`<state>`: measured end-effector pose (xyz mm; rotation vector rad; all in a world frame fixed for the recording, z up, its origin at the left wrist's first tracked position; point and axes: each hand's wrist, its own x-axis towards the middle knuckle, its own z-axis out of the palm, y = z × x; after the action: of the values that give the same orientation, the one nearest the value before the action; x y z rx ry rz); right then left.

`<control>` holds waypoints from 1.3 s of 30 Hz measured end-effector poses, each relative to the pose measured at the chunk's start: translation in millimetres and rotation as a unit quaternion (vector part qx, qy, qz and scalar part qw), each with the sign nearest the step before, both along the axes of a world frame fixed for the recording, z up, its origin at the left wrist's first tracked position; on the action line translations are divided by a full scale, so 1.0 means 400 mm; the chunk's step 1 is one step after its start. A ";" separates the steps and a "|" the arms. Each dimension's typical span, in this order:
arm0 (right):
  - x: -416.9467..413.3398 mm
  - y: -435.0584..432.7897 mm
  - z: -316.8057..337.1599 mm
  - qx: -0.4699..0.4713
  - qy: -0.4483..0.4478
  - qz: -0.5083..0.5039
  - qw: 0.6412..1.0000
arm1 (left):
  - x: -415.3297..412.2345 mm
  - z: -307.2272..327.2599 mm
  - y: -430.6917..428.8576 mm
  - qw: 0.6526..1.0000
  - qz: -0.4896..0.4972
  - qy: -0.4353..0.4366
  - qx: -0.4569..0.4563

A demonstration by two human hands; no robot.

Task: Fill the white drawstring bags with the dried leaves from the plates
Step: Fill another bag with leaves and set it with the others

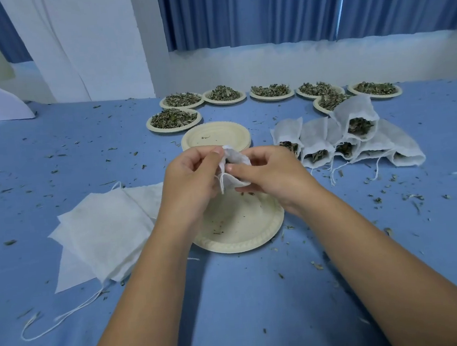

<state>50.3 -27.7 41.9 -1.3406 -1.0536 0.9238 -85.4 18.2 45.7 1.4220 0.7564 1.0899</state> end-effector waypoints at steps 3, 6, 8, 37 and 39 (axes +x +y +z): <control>-0.004 0.013 -0.005 -0.006 -0.036 -0.039 0.999 | 0.005 0.003 -0.008 1.000 -0.006 0.007 0.020; -0.009 0.023 -0.007 -0.014 -0.104 -0.082 0.991 | 0.014 -0.004 -0.012 0.998 -0.004 0.039 0.058; -0.008 0.027 -0.007 -0.003 -0.130 -0.115 0.985 | 0.026 -0.011 -0.012 0.997 0.009 0.044 0.060; 0.148 0.017 0.062 0.110 0.059 -0.282 0.951 | 0.144 -0.007 0.037 0.982 0.053 0.091 0.156; 0.185 0.026 0.059 0.107 0.031 -0.327 0.938 | 0.113 -0.011 0.066 0.975 0.085 0.144 0.147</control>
<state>124.3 -17.5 65.4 -1.3378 -0.5674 0.3367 -40.3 44.7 41.2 1.8191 0.9669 1.1771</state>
